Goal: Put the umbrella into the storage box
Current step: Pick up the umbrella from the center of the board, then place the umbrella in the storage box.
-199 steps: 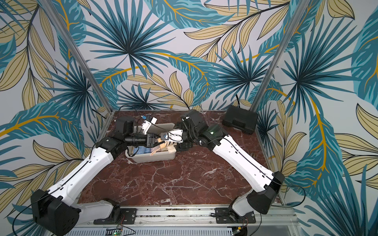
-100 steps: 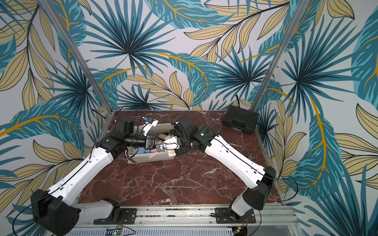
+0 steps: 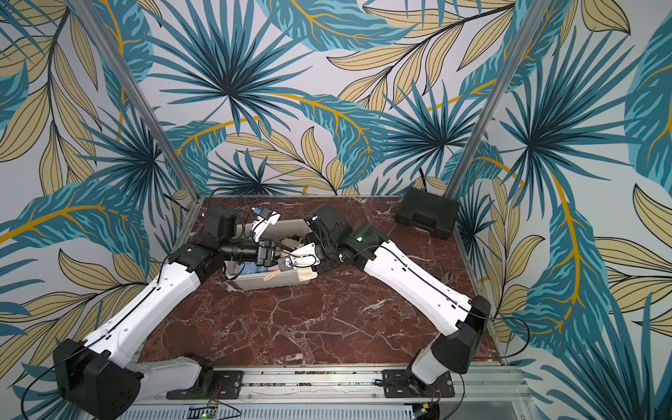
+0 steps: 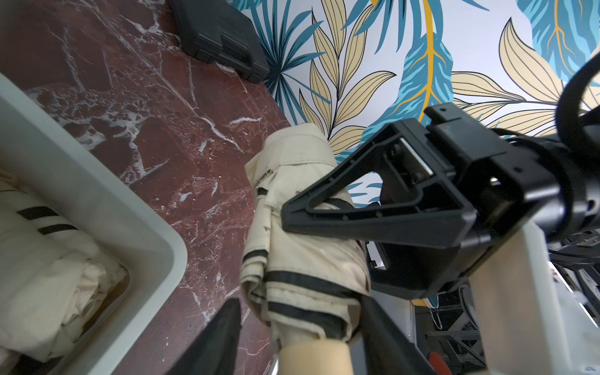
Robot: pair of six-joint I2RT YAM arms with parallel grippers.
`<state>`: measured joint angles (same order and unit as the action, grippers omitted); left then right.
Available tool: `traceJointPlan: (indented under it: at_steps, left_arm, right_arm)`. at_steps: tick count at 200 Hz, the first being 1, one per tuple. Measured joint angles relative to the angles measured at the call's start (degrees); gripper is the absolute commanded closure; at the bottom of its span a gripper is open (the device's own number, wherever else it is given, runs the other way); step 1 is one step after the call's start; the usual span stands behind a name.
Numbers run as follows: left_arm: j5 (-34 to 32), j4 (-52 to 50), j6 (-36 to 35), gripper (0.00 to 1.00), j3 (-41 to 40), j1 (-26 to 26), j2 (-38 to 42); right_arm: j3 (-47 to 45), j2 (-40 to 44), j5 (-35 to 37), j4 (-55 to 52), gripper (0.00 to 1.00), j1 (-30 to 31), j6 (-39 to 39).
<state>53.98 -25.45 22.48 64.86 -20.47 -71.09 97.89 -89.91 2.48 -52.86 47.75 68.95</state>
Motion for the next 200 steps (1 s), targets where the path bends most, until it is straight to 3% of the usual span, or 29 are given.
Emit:
traceJointPlan:
  at_steps: [17,68,104,153,200]
  left_arm:
    - [-3.13,-0.02,-0.31,0.00,-0.76,0.46,2.45]
    - [-14.99,0.72,0.04,0.00,-5.57,3.30,10.56]
    - [-32.61,-0.17,1.68,0.00,-6.45,4.61,14.91]
    - [-55.91,-2.56,6.12,0.00,-6.80,5.01,19.69]
    - [-67.43,-4.09,12.24,0.00,-9.73,5.90,22.40]
  right_arm:
    - [-1.07,0.37,-0.74,0.37,0.69,-0.04,-1.46]
    - [-9.92,4.44,-0.83,2.99,0.70,-0.02,-7.21]
    - [-15.19,7.63,-3.26,7.10,0.73,-0.07,-16.00]
    - [-16.74,6.67,-4.42,22.36,0.81,1.49,-47.56]
    - [0.31,-7.93,1.11,22.45,0.79,4.48,-79.14]
